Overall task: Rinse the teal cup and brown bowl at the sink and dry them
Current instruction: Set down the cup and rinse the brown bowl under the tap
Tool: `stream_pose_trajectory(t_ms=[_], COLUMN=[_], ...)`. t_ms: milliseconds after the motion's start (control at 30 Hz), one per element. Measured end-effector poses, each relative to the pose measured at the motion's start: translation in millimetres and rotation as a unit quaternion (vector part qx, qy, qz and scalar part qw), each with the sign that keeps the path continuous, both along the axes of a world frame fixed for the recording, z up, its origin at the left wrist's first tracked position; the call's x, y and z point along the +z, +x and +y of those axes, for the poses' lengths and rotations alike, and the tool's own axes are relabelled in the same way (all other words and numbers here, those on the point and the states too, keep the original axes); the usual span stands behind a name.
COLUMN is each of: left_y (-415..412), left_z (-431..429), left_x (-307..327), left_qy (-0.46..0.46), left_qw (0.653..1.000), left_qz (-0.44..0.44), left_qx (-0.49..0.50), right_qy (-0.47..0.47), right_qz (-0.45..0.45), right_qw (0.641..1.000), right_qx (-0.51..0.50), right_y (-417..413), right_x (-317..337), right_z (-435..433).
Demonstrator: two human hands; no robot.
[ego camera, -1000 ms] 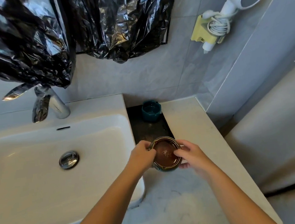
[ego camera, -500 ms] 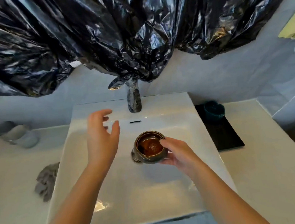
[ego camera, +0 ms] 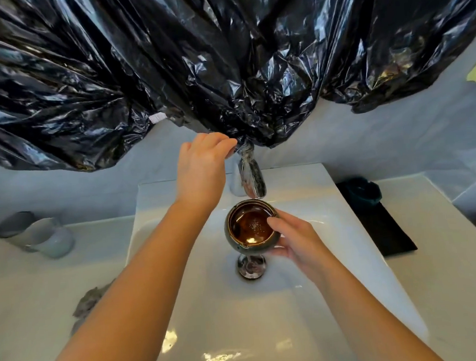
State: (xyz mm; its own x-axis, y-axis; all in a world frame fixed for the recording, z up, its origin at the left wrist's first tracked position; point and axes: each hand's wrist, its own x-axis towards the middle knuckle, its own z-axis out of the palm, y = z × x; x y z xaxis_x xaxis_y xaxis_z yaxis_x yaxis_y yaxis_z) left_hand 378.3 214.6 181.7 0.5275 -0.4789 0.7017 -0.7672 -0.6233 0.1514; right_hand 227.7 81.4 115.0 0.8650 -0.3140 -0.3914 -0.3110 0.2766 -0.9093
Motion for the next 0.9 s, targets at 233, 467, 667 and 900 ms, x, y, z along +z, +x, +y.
stream_pose_trajectory(t_ms=[233, 467, 667, 900], left_y=[4.7, 6.2, 8.1, 5.5], left_z=[-7.8, -12.7, -13.5, -14.6], left_x=[7.9, 18.7, 25.0, 25.5], left_qy=[-0.010, 0.011, 0.048, 0.020], left_qw=[1.000, 0.999, 0.997, 0.998], left_qz=[0.003, 0.005, 0.030, 0.057], left_qx=[0.009, 0.029, 0.054, 0.019], right_qy=[0.024, 0.033, 0.044, 0.046], right_qz=[-0.011, -0.005, 0.014, 0.030], right_qw=[1.000, 0.999, 0.999, 0.998], right_qx=[-0.015, -0.019, -0.015, -0.031], right_y=[0.4, -0.8, 0.1, -2.3], right_x=[-0.8, -2.7, -10.5, -12.5], right_z=[1.5, 0.0, 4.9, 3.8])
